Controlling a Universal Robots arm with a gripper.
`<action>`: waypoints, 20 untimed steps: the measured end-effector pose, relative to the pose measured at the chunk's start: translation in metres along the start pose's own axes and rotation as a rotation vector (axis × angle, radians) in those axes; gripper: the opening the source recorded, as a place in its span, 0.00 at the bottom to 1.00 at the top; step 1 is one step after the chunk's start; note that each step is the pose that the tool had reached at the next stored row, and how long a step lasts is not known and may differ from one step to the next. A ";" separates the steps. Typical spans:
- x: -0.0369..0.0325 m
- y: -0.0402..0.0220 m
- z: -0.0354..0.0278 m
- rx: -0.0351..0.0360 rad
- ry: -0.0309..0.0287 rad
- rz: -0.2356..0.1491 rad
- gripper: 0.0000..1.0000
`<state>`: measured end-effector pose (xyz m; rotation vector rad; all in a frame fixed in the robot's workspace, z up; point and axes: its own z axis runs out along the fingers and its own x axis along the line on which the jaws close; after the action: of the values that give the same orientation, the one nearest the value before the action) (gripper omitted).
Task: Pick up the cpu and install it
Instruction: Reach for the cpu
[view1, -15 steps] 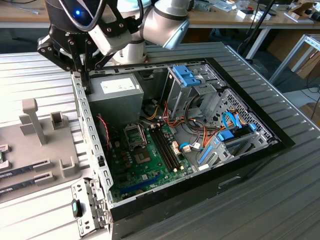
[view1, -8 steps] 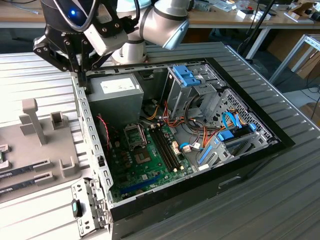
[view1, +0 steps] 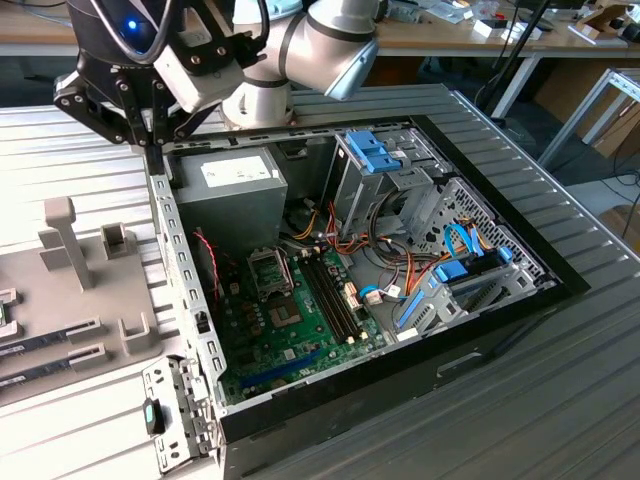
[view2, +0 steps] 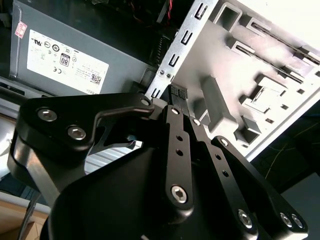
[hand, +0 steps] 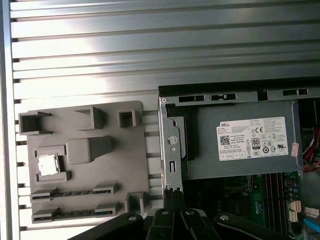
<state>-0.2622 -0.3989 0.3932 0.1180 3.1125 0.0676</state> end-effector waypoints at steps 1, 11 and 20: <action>0.0011 -0.0001 0.0000 0.0000 0.0000 0.000 0.11; 0.0079 -0.0006 -0.0001 0.0000 0.0000 0.000 0.11; 0.0131 -0.0010 -0.0002 0.0000 0.0000 0.000 0.11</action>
<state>-0.2753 -0.3989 0.3931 0.1180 3.1125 0.0676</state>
